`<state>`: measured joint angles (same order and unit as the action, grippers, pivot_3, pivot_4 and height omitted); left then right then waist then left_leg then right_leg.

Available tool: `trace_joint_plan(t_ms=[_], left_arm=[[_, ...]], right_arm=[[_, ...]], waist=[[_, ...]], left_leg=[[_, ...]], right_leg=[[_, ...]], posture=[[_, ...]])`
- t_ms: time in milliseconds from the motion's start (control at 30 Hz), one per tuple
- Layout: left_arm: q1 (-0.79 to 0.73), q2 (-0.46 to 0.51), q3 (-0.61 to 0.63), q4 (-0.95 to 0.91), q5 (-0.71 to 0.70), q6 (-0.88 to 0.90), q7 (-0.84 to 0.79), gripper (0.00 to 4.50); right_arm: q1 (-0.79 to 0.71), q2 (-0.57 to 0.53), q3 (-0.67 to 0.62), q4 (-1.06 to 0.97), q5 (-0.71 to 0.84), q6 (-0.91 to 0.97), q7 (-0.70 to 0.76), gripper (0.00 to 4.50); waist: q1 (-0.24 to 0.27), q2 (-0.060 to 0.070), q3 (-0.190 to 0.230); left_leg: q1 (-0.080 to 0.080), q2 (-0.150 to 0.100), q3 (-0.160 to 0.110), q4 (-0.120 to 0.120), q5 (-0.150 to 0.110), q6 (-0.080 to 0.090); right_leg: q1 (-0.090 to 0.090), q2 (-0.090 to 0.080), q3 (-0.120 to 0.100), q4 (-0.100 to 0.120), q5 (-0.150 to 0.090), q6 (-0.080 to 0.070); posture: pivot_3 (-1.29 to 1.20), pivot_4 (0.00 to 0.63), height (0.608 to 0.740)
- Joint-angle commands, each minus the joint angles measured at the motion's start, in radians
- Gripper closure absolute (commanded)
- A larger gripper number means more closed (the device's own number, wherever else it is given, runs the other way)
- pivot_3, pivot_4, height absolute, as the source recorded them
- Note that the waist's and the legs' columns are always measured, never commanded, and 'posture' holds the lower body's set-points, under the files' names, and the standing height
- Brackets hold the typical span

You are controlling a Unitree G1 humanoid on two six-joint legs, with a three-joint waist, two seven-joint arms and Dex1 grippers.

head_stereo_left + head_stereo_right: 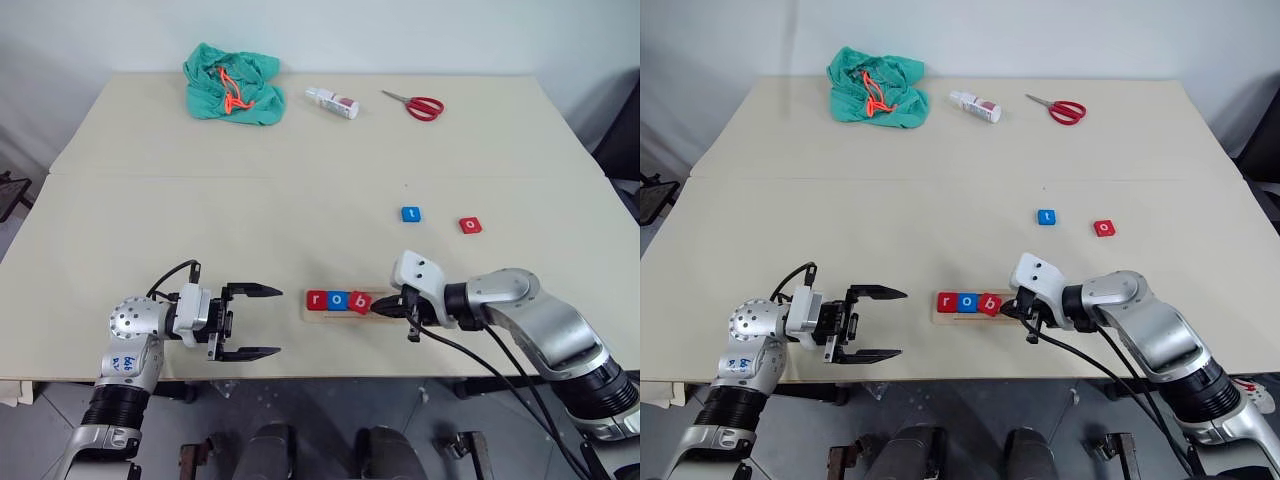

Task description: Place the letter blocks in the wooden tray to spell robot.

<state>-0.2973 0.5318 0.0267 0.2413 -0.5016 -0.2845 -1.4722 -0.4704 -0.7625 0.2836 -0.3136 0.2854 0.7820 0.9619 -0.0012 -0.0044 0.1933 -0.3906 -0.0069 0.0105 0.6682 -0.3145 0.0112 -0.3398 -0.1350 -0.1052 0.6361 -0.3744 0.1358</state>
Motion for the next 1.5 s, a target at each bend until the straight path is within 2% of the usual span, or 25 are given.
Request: trace_joint_plan(t_ms=[33,333,667,767,867,967,1033,1133,1200,1400,1433,1500], left_arm=[[-0.008,0.003,0.010,-0.011,0.002,-0.014,0.000,0.00],[-0.018,0.000,0.010,0.000,0.005,-0.019,-0.002,0.00],[-0.022,0.001,0.011,0.003,0.005,-0.020,-0.006,0.00],[-0.025,0.001,0.012,0.009,0.003,-0.018,-0.010,0.00],[-0.028,0.006,0.017,0.023,0.002,-0.019,-0.017,0.00],[-0.032,0.010,0.023,0.037,0.001,-0.022,-0.024,0.00],[-0.035,0.012,0.026,0.046,0.000,-0.025,-0.030,0.00],[-0.050,0.011,0.028,0.065,0.002,-0.026,-0.037,0.00],[-0.060,0.008,0.027,0.079,0.004,-0.029,-0.041,0.00],[-0.098,0.001,0.023,0.131,0.003,-0.039,-0.064,0.00],[-0.104,0.000,0.022,0.139,0.001,-0.040,-0.068,0.00],[-0.115,0.000,0.022,0.152,-0.003,-0.036,-0.077,0.00]], right_arm=[[-0.021,0.013,-0.026,-0.012,-0.003,-0.031,-0.010,4.49],[-0.018,0.055,-0.049,-0.014,0.008,-0.042,-0.027,4.49],[-0.005,0.019,-0.106,-0.056,0.041,-0.021,-0.014,4.49],[0.033,0.009,-0.170,-0.046,0.067,-0.062,-0.005,4.49],[0.098,0.019,-0.300,-0.008,0.099,-0.121,-0.027,4.49],[0.156,0.059,-0.429,0.030,0.118,-0.143,-0.114,4.49],[0.190,0.070,-0.470,0.041,0.106,-0.155,-0.159,4.49],[0.290,0.131,-0.572,0.005,0.103,-0.159,-0.278,3.90],[0.358,0.163,-0.615,-0.032,0.099,-0.162,-0.334,3.23],[0.455,0.247,-0.689,-0.114,0.105,-0.175,-0.470,1.07],[0.467,0.257,-0.701,-0.125,0.108,-0.173,-0.488,0.47],[0.502,0.286,-0.736,-0.140,0.105,-0.180,-0.530,0.26]], waist=[[0.000,0.000,0.000],[0.000,0.000,0.000],[0.000,0.000,0.000],[0.001,0.000,0.000],[0.004,0.000,0.000],[0.003,0.000,0.000],[0.002,0.000,0.000],[0.004,0.000,0.000],[0.007,0.000,0.000],[0.000,0.000,0.000],[0.000,0.000,0.000],[0.000,0.000,0.000]], left_leg=[[0.000,0.000,0.000,0.000,0.000,0.000],[0.000,0.000,0.000,0.000,0.000,0.000],[0.000,0.000,0.000,0.000,0.000,0.000],[0.000,0.000,0.000,0.000,0.000,0.000],[0.000,0.000,0.000,0.000,0.000,0.000],[0.000,0.000,0.000,0.000,0.000,0.000],[0.000,0.000,0.000,0.000,0.000,0.000],[0.000,0.000,0.000,-0.001,0.000,0.000],[0.000,0.000,0.000,-0.001,0.000,0.000],[0.001,0.000,0.002,-0.001,0.000,0.000],[0.001,0.000,0.002,-0.001,0.000,0.000],[0.002,0.000,0.003,-0.002,0.000,0.000]], right_leg=[[0.000,0.000,0.000,0.000,0.000,0.000],[0.000,0.000,0.000,0.000,0.000,0.000],[0.000,0.000,0.000,0.000,0.000,0.000],[0.000,0.000,0.000,0.000,0.000,0.000],[0.000,0.000,0.000,0.000,0.000,0.000],[0.000,0.000,0.000,0.000,0.000,0.000],[0.000,0.000,0.000,0.000,0.000,0.000],[0.000,0.000,0.000,0.000,0.000,0.000],[0.000,0.000,0.000,0.001,0.000,0.000],[0.000,0.000,0.001,0.001,0.000,0.000],[0.000,0.000,0.001,0.001,0.000,0.000],[0.000,0.001,0.002,0.001,0.000,0.000]], posture=[[0.00,0.150,0.740],[0.00,0.150,0.740],[0.00,0.150,0.740],[0.00,0.150,0.740],[0.00,0.150,0.740],[0.00,0.150,0.740],[0.00,0.150,0.740],[0.00,0.150,0.740],[0.00,0.150,0.740],[0.00,0.150,0.740],[0.00,0.150,0.740],[0.00,0.150,0.740]])
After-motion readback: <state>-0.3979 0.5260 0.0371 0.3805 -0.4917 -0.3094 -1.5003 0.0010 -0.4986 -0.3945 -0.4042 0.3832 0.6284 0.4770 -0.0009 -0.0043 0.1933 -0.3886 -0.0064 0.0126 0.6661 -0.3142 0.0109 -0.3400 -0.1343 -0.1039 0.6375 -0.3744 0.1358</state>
